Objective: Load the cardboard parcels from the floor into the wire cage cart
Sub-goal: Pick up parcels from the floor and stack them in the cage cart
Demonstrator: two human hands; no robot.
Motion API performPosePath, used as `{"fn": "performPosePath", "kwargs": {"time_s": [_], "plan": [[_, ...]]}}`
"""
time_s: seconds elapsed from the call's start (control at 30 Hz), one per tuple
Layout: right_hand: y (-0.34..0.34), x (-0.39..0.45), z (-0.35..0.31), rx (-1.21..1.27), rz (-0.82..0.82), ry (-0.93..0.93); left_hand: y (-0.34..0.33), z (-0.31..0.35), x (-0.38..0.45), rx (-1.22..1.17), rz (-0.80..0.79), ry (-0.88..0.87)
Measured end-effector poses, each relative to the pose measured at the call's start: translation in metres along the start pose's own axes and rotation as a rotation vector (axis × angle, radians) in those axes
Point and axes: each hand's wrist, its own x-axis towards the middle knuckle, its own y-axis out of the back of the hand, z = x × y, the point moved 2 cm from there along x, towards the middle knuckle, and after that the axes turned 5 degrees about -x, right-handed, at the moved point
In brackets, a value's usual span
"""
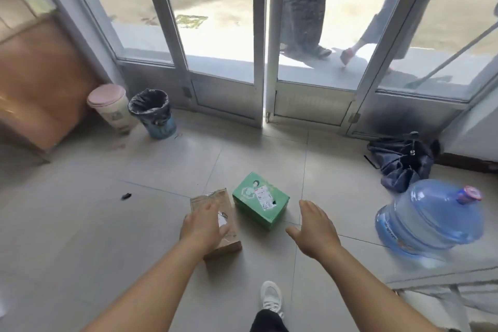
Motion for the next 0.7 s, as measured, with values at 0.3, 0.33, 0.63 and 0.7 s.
{"fn": "performPosePath", "kwargs": {"time_s": [0.3, 0.33, 0.63, 0.7], "plan": [[-0.045, 0.140, -0.061, -0.038, -0.186, 0.139, -0.027, -0.073, 0.079, -0.189, -0.066, 0.368], [-0.054, 0.153, -0.068, -0.045, -0.204, 0.155, -0.035, -0.080, 0.087, -0.236, -0.068, 0.404], [-0.174, 0.265, -0.115, -0.085, -0.350, 0.276, -0.149, -0.132, 0.171, -0.460, -0.110, 0.542], [-0.208, 0.292, -0.119, -0.103, -0.359, 0.276, -0.181, -0.147, 0.191, -0.483, -0.128, 0.563]]}}
